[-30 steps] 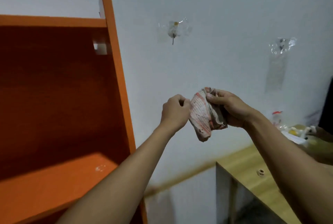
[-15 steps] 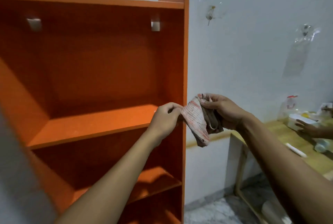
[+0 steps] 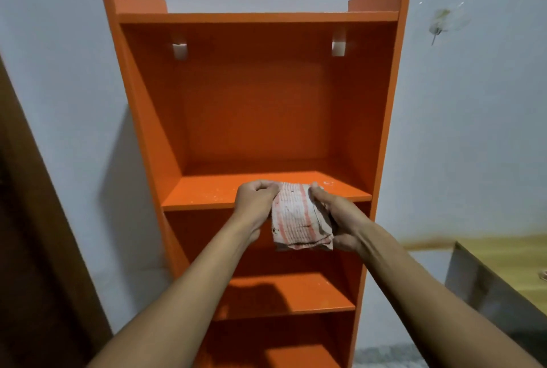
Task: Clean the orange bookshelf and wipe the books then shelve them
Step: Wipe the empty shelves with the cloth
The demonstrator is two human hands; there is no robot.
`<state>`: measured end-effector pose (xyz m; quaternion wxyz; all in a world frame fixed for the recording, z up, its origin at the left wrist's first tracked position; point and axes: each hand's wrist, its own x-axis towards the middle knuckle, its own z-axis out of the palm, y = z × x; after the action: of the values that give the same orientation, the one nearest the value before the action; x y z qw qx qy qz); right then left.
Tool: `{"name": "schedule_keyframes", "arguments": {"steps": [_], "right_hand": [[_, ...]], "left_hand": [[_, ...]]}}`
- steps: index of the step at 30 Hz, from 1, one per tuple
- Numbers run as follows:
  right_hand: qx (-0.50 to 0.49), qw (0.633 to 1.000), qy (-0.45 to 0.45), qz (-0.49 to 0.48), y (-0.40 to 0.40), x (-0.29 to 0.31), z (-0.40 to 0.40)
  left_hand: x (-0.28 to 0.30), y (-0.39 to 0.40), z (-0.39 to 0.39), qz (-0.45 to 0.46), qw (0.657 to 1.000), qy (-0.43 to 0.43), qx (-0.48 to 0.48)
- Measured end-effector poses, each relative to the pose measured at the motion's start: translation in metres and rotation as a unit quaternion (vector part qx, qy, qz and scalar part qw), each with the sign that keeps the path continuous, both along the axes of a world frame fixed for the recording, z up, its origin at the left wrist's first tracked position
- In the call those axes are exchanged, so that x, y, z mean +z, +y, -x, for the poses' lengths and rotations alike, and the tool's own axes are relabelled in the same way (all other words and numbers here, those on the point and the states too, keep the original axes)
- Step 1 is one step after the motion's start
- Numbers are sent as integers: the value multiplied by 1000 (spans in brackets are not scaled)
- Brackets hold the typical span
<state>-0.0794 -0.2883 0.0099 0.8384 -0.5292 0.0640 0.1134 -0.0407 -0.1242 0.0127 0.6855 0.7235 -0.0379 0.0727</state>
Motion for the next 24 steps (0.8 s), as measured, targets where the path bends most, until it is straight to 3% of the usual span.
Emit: {"name": "schedule_keyframes", "arguments": {"steps": [4,6,8,9,10,12,14,15,16,18,20,21,24], "right_hand": [[57,998,-24,-11,11,-9,-15],[14,999,-29,5,4,-1,-28],[-82,986,-90,115,-13,12,-46],[-133,954,-149,225,-23,19,-55],[-185,894,-218,344,-33,25,-64],[-271,724,-295,561,-47,36,-84],[-284,556,-298,722,-52,38,-102],[-255,508,-269,777,-55,33,-112],[-210,490,-229,815,-58,25,-121],[-118,556,-141,810,-63,7,-134],[-84,648,-110,749,-65,-5,-146],[-83,675,-108,725,-63,-5,-152],[-65,694,-90,712,-54,-3,-159]], "left_hand": [[0,2,-20,-49,998,-34,17],[-1,6,-31,-93,993,-66,18],[-5,15,-43,-150,983,-102,42],[-10,21,-50,-186,974,-118,58],[-15,28,-55,-222,963,-133,73],[-26,42,-66,-289,941,-143,102],[-36,52,-73,-349,918,-137,129],[-41,56,-75,-379,905,-134,137],[-46,60,-76,-408,891,-134,145],[-55,68,-76,-449,867,-142,162],[-61,81,-77,-464,855,-143,182],[-64,87,-78,-471,850,-138,191],[-69,101,-79,-503,830,-134,200]]}}
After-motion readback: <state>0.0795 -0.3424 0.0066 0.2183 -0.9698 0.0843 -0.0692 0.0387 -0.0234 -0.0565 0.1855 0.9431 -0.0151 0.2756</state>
